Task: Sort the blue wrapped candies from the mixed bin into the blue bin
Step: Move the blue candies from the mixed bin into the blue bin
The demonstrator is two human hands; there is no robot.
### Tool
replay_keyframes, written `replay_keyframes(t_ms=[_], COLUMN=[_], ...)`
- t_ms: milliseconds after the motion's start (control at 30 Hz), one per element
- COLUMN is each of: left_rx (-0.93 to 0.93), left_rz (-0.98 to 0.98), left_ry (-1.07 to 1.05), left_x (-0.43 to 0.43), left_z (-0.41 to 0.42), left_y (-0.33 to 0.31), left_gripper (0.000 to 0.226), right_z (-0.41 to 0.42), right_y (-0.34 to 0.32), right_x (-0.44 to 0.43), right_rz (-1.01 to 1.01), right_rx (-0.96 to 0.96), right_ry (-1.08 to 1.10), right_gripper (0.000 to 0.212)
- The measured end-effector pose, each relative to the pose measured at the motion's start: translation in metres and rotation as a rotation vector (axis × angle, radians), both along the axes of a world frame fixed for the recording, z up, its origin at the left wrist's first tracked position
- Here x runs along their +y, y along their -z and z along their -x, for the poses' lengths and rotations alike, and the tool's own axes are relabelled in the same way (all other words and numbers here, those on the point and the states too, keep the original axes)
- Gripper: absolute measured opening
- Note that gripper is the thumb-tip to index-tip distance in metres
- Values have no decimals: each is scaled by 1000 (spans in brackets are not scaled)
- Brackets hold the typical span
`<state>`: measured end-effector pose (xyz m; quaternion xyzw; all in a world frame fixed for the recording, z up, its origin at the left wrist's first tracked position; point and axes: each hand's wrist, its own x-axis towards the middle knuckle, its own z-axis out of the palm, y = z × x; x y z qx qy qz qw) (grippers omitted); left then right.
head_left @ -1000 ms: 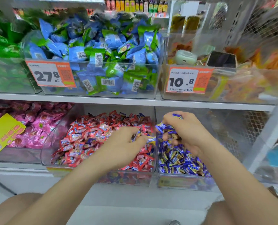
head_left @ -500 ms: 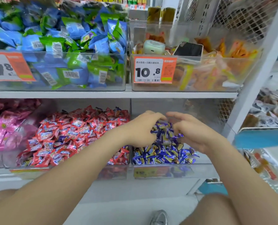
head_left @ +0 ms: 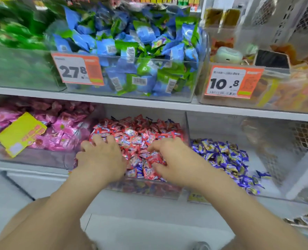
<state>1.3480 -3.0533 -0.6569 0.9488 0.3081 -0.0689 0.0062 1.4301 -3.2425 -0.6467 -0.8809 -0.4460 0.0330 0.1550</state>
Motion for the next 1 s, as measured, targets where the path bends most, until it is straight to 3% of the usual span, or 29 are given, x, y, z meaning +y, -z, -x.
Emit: replay_keyframes(t_ms=[100,167,267,433,567,700,767,833,900,1000], left_rx=[42,139,169,-27,-181,-141,-140,-199,-250,-175], left_rz=[32,89,229,493,609,542,544,500,398,258], left_ry=[-91,-79,7,154,405,607,594,536,472,390], left_x=[23,33,38,50,41,51,65,78,87,93], left_z=[1,1,-6,-27,-45,-46,-35,-22,-7,7], left_y=[8,5,-3,23,34,18,4,-6,-10,-4], left_gripper=[108,123,116,97,96,98,98,82,64,56], right_z=[3,3,-3,-19,-28,-34,-36,-36,-35,-30], right_y=[11,15,15,12,8,8,9,8,6,6], right_x=[34,54,74,78,67,56,54,54,57,70], right_rz=[127,165,250,212,180,231,275,284,217,54], right_rx=[-71,-96,-60,98,61,35,-5,-38,-49,-5], right_ry=[-126,-132,-95,-15,46,75,85,82,51,-51], right_gripper=[56,74,99,122,120,114,103,93,80,66])
